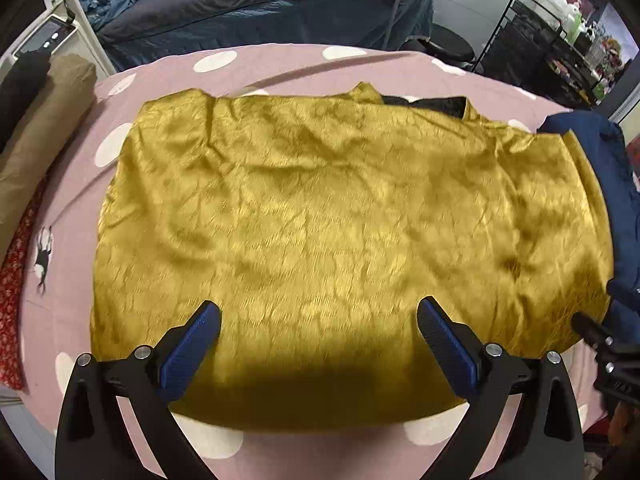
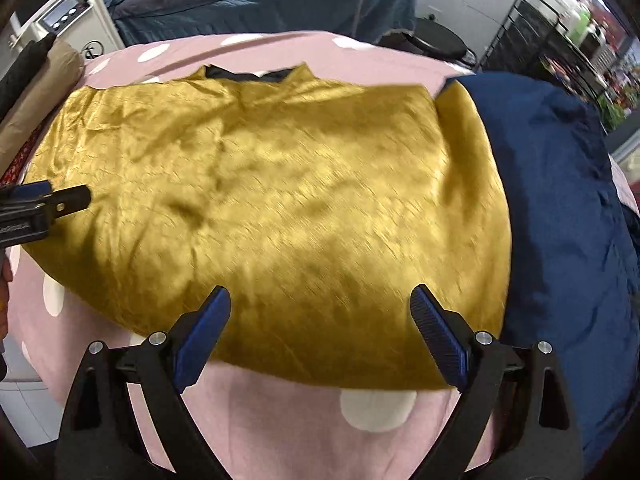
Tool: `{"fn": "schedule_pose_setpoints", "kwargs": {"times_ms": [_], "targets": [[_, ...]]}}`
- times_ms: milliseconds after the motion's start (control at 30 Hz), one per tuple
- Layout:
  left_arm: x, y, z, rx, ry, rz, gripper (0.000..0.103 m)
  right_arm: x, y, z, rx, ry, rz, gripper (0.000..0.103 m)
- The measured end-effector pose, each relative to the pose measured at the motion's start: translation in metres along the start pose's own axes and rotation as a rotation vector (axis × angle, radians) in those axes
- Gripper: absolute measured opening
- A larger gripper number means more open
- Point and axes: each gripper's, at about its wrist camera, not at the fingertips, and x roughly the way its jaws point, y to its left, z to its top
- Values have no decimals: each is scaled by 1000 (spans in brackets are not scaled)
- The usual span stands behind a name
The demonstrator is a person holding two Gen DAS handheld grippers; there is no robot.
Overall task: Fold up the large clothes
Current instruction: 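Smooth the folded jacket flat with both tools pressing across its surface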
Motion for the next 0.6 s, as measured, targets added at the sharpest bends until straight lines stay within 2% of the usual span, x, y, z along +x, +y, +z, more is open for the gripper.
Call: {"fn": "schedule_pose_setpoints", "kwargs": {"times_ms": [300,600], "targets": [[-21,5,-31,27,-28,51,96,6,-42,-25,142,41,-37,90],[-21,21,-46,-38,24,29,96,0,-89,-36,300,54,-7,90]]}}
